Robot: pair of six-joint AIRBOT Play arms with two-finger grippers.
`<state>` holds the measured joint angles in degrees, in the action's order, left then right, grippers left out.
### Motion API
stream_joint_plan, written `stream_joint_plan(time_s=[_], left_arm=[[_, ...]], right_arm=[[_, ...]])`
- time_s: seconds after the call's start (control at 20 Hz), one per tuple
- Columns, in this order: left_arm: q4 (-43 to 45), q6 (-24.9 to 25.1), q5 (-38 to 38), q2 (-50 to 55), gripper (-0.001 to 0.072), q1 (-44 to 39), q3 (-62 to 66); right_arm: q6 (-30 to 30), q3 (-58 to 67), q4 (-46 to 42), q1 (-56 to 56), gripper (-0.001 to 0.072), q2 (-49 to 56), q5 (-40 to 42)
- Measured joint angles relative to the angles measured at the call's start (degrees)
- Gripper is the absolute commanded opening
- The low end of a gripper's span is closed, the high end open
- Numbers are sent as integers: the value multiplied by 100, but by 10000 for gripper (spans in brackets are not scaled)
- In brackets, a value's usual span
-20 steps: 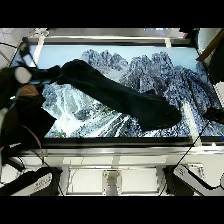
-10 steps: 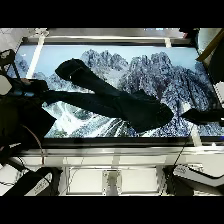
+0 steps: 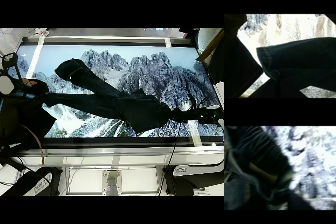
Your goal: Fold the clothes and pants, and hang the long-sleeved shirts on hangers.
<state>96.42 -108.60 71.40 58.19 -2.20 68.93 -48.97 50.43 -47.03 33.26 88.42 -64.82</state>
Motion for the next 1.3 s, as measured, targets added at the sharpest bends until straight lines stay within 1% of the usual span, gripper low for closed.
stream_joint_plan(time_s=[0.1,0.2,0.3,0.4,0.5,0.6,0.8,0.9,1.0,1.1,1.3], left_arm=[[59,0,0,13,24,4,7],[210,2,31,-52,24,9,94],[404,129,177,-153,23,11,282],[634,442,546,-267,24,15,509],[841,713,953,-354,24,15,629],[1088,861,1220,-404,23,15,697],[1589,1051,1550,-404,22,33,752],[1674,1141,1779,-269,23,39,758],[1757,1220,2011,15,23,44,765],[1797,1320,2146,448,23,57,765],[1878,1480,2251,1572,23,229,765]], right_arm=[[68,219,122,-7,36,-33,-208],[101,570,151,83,36,-201,-654],[72,1008,26,282,36,-507,-1198],[-68,1443,-260,553,36,-931,-1690],[-225,1740,-669,868,36,-1390,-1926],[-345,1893,-1027,1180,36,-1773,-2094],[-691,1908,-1471,1670,36,-2131,-2218],[-780,1665,-1589,1781,36,-2197,-2223],[-835,1161,-1764,1840,36,-2232,-2149],[-868,487,-2013,1871,36,-2249,-1878],[-920,-748,-2494,1895,36,-2271,-1043]])
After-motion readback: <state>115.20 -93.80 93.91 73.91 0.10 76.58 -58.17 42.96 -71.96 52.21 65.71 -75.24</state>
